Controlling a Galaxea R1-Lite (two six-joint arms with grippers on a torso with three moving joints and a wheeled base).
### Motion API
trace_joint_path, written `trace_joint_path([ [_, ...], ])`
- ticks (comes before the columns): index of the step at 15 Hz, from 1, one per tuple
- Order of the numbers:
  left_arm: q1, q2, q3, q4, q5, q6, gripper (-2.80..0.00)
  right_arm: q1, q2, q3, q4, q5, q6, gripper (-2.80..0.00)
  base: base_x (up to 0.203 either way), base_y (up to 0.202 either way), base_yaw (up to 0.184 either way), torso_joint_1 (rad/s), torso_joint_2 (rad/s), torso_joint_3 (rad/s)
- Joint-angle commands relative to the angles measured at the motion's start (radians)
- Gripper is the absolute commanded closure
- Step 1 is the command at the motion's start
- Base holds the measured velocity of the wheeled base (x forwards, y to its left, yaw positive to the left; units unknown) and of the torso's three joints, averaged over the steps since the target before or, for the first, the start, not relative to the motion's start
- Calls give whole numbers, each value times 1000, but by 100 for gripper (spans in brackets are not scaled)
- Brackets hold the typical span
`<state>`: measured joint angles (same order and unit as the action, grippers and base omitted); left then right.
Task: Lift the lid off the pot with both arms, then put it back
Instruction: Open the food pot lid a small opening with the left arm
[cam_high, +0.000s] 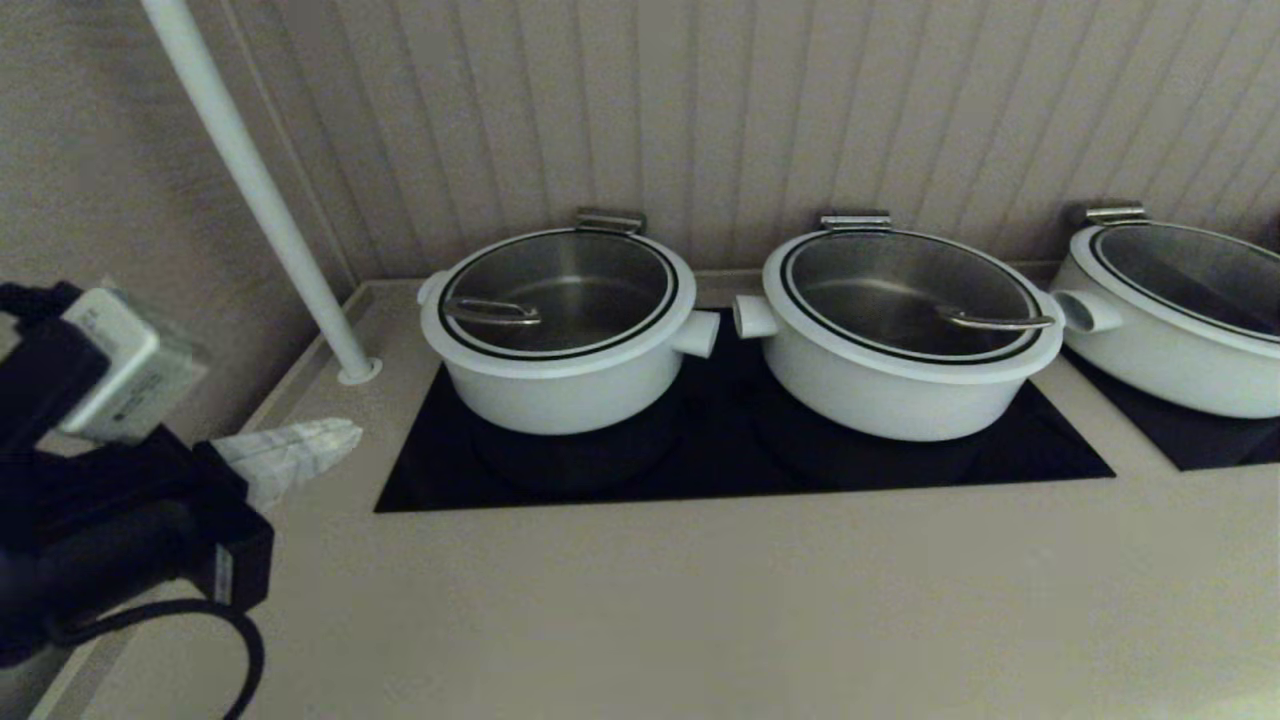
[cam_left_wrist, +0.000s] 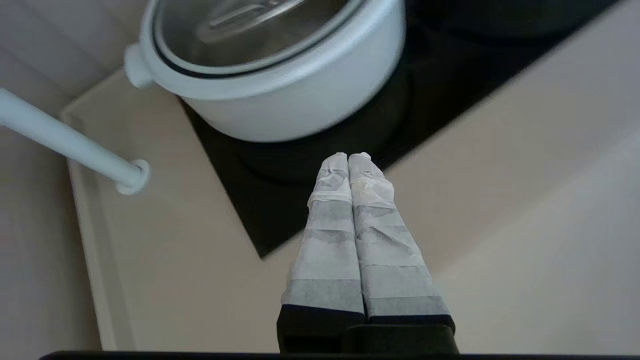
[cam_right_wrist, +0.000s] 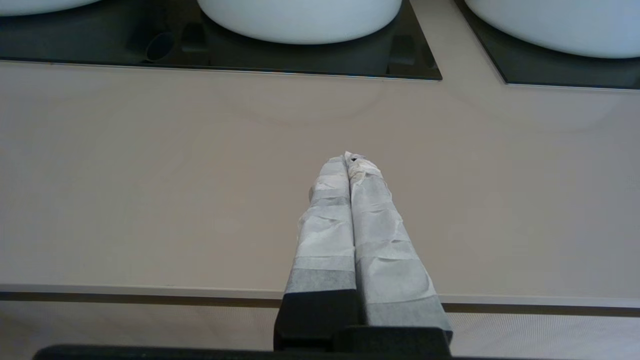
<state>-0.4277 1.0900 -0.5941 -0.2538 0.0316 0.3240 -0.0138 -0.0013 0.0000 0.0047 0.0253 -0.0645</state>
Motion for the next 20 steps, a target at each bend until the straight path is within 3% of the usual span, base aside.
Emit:
trace_joint_path([
  [1,0,98,-3,-57,27,1,0,0,1,0,0,1,-1,0,0,0,0,0,0,0],
  [10,0,251,-44,-71,63,-26,0,0,1,0,0,1,-6,0,0,0,0,0,0,0],
  [18,0,384,-161,-74,63,-77,0,0,1,0,0,2,-5,0,0,0,0,0,0,0],
  [20,0,432,-165,-157,64,-79,0,0,1,0,0,2,-3,0,0,0,0,0,0,0],
])
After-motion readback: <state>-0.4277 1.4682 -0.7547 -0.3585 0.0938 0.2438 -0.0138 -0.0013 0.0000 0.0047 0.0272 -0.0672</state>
